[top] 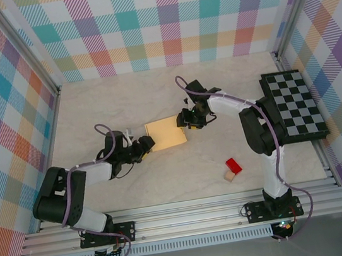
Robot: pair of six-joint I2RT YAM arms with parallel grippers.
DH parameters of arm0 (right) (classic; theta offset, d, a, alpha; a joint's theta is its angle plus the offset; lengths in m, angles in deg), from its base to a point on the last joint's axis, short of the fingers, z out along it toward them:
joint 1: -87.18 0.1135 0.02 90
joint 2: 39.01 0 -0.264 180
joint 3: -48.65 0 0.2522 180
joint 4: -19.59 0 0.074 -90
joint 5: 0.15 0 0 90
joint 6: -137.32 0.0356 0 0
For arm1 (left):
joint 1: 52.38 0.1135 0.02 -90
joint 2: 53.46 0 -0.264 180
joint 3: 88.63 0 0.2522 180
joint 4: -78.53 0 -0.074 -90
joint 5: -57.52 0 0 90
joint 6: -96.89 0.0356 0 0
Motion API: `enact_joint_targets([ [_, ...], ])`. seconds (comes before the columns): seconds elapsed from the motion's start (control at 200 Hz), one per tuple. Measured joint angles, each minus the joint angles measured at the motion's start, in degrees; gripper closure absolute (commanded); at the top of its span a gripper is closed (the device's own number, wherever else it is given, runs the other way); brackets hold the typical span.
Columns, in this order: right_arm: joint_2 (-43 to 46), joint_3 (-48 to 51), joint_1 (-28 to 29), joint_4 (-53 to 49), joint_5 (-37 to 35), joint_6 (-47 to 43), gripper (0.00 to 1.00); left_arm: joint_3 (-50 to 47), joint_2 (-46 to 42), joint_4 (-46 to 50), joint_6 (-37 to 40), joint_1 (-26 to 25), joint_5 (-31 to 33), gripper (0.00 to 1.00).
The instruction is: Fold the paper box
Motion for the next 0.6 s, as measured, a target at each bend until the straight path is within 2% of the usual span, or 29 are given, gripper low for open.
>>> enact_joint_targets([
  [0.2, 0.0, 0.0, 0.0, 0.0, 0.0, 0.1, 0.49, -0.2, 1.2, -3.1, -3.1, -2.9, 2.3, 0.41],
  [0.44, 0.0, 0.0, 0.0, 0.0, 0.0, 0.4, 0.49, -2.2, 1.2, -5.5, -6.9, -4.2, 6.6, 0.63],
  [0.54, 0.0, 0.0, 0.0, 0.0, 0.1, 0.5, 0.49, -3.2, 1.2, -6.7, -8.7, -4.4, 7.8, 0.63],
  [0.6, 0.0, 0.1, 0.0, 0.0, 0.1, 0.7, 0.49, -3.5, 1.2, -7.8, -9.9, -4.8, 8.3, 0.60],
])
